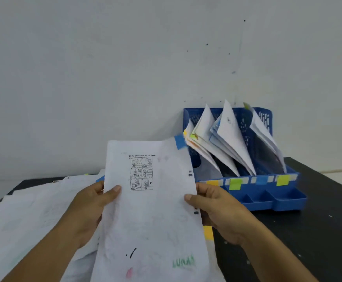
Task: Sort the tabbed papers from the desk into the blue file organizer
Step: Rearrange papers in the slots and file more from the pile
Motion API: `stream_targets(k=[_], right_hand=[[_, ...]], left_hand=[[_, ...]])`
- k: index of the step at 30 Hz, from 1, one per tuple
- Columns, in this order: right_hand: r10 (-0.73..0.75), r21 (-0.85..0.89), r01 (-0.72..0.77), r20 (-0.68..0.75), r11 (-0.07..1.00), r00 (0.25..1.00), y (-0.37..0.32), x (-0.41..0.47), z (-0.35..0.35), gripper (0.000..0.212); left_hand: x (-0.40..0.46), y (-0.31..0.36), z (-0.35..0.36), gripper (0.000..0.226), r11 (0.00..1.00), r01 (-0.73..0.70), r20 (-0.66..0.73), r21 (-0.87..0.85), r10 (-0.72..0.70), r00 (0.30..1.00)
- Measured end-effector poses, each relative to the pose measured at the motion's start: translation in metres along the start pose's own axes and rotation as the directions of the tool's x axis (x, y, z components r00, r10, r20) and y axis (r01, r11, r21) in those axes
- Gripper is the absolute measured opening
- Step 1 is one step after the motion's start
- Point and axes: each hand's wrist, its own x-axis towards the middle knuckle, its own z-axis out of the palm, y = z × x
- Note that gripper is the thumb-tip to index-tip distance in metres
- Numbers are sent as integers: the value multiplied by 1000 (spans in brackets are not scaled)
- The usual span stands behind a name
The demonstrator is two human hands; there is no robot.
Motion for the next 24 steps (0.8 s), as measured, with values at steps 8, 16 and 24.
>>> stream_targets(k=[8, 16, 24], right_hand=[[-200, -205, 141, -303, 968, 932, -44, -23, -52, 22], [-354, -268, 253, -460, 930, 814, -94, -51, -103, 27], [-602, -476, 389, -725, 789, 335, -161, -74, -158, 21]], left_hand=[[1, 32, 47, 38, 983, -177, 157, 43, 168, 973], [12, 75, 118, 19, 948, -310, 219, 71, 288, 932], [51, 100, 189, 22, 874, -444, 100, 196, 433, 896]])
